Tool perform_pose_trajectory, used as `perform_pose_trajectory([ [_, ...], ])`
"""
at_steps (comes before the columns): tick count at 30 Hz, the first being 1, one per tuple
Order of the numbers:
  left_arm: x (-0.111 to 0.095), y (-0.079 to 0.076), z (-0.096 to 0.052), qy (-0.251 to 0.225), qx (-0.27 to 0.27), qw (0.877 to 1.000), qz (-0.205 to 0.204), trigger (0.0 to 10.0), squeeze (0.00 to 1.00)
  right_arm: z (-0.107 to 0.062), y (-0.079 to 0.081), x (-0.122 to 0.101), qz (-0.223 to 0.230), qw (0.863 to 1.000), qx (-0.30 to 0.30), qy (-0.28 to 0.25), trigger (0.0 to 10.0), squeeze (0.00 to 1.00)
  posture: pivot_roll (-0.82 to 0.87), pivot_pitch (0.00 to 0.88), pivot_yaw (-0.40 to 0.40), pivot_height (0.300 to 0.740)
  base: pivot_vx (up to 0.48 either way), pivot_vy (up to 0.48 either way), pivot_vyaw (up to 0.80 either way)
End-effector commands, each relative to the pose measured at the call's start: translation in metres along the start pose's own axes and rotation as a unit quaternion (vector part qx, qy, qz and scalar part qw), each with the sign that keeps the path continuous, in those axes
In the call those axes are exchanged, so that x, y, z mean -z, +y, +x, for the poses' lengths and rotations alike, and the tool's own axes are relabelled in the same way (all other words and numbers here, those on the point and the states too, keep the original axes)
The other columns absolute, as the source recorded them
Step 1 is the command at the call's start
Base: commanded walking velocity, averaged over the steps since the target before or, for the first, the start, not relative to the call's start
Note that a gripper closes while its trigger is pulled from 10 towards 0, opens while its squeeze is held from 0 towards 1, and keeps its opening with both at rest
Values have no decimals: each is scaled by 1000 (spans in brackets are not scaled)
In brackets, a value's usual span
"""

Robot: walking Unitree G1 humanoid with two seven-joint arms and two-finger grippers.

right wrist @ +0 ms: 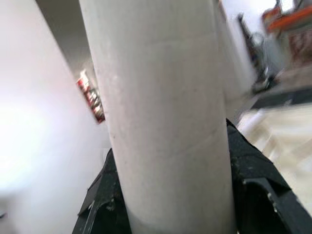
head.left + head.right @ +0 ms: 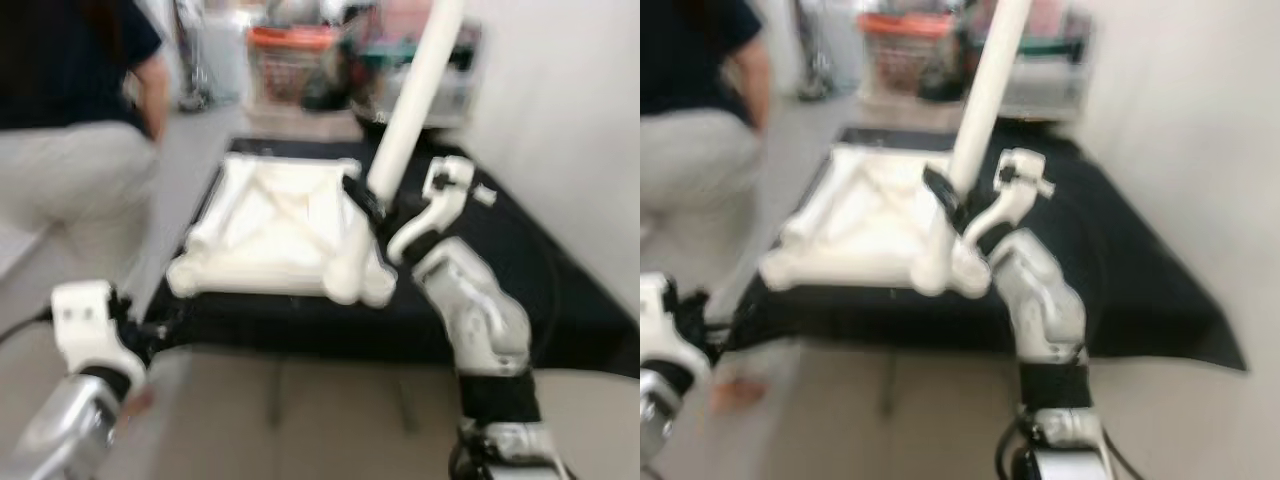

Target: Building children table

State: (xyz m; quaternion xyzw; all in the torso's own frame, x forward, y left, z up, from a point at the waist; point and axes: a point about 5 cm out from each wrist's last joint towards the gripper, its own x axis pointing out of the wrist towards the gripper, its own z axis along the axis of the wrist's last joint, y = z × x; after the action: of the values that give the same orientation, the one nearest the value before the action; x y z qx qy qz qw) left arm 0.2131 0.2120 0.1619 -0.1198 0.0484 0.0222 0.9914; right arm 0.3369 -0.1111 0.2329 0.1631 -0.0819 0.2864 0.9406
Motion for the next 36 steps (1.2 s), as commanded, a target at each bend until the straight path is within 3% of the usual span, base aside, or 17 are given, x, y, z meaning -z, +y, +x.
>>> perform_pose_trajectory([
  [1,-1,0,4,0,3,1000,-2,10000,0,2,-1,-6,-4,1000,4,-6,10000,0,58,0,-42,740,0,469,-800],
  [8,0,7,6,-6,-15,1000,1,10000,0,2,0,-5,-13,1000,9,-10,10000,0,52,0,-40,740,0,472,-343],
  [17,-3,9,9,-12,-19,1000,-5,10000,0,0,1,-2,-49,999,14,-10,10000,0,55,0,-41,740,0,107,0],
  [24,-10,13,13,-39,-42,998,28,10000,0,3,1,-1,-50,998,20,-9,10000,0,59,0,-40,740,0,69,-229],
  [29,-13,2,17,-57,-14,996,67,10000,0,3,0,-3,-77,996,31,-21,10000,0,55,0,-33,740,0,0,-593],
  [36,-18,-2,18,-75,0,995,61,10000,0,3,0,-4,-103,994,36,-30,10000,0,55,0,-33,740,141,0,0],
])
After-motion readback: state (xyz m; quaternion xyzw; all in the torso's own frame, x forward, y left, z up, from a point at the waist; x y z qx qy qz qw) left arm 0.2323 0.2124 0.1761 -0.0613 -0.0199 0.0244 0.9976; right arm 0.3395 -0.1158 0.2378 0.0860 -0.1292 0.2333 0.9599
